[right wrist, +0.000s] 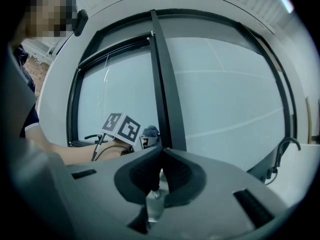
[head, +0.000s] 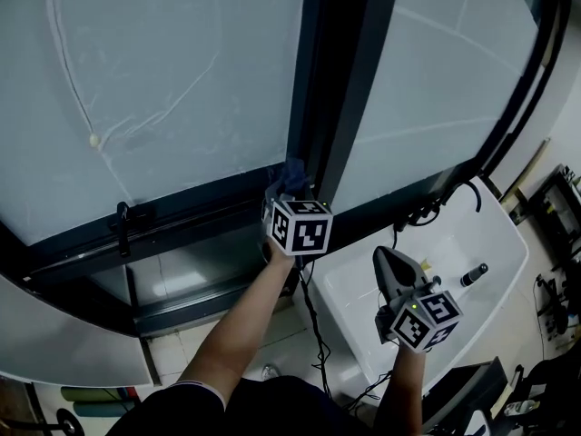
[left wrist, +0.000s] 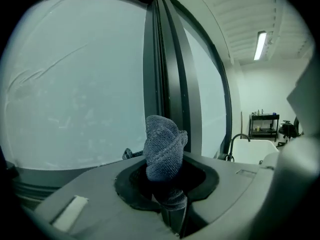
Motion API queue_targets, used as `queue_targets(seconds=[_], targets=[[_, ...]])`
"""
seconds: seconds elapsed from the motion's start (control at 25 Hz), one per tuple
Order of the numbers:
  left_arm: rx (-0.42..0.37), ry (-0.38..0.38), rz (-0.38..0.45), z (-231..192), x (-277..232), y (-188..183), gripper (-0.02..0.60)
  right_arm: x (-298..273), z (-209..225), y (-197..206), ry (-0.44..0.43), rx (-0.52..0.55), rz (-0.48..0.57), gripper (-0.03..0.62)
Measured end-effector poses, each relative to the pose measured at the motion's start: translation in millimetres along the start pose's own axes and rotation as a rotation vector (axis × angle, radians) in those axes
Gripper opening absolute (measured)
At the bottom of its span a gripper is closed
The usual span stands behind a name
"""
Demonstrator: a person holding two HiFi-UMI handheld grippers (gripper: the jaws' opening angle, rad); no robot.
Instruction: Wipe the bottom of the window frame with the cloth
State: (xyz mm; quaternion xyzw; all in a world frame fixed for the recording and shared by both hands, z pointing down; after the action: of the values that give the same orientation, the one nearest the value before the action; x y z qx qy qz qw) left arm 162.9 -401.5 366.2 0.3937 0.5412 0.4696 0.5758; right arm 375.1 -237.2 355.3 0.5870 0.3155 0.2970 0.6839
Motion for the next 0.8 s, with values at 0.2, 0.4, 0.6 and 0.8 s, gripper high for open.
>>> queue_targets(seconds=[0.2, 0.4, 0.6, 0.8], targets=[[-0.086, -0.055, -0.005, -7, -8, 25, 0.098, -1, -8, -1, -0.023, 0.006, 0.000, 0.000], [-0.042, -0.118, -0.001, -40, 9, 33, 0.097, -15, -14, 1, -0.068, 0.006, -0.006, 0.000], [-0.024, -0.170, 0.038, -82, 38, 52, 0.097, -40, -43, 3, -0.149, 0.011, -0.015, 0.000], [-0.029, -0.244, 0.076, -136, 69, 70, 0.097, -69, -86, 4, -0.237, 0.024, -0.023, 0.000]])
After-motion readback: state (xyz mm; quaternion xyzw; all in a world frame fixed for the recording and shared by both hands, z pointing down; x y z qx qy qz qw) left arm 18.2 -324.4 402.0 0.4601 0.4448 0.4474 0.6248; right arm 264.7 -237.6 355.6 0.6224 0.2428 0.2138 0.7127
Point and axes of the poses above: the fingertips, and each gripper's own axes: x backward along the fingers, z to its right, y out of its underside, the point moved 9 cm from there along x, backward along the fingers, and after that the axes turned 8 degrees about -y, right-handed, at the moved point
